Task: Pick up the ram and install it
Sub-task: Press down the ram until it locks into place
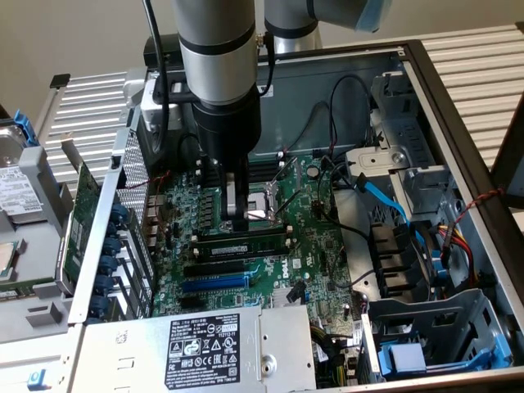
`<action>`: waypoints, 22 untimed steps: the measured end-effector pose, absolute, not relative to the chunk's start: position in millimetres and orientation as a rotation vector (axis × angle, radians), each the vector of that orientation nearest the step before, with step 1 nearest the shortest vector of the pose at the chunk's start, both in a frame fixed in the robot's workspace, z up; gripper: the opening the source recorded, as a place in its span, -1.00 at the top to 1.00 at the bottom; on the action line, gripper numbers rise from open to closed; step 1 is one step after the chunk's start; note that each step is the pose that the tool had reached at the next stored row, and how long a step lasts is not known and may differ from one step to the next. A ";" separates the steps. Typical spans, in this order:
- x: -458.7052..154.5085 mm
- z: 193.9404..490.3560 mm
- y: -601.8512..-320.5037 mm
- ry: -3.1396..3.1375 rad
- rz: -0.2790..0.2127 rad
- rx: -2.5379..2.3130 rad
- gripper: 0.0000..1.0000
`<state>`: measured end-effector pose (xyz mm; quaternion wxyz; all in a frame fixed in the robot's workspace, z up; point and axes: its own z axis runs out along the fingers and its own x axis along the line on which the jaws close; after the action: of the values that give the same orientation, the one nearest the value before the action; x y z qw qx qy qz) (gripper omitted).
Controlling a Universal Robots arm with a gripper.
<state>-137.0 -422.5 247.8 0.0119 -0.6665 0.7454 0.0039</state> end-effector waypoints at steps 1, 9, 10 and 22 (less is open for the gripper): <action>-137.0 247.8 -422.5 2.340 0.012 -2.060 0.80; -137.0 247.5 -422.5 2.464 0.010 -1.909 0.80; -137.0 247.5 -422.5 2.478 0.009 -1.890 0.80; -137.0 247.5 -422.5 2.627 0.006 -1.678 0.80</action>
<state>-137.0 -422.5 247.5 0.0125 -0.5383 0.8427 0.0020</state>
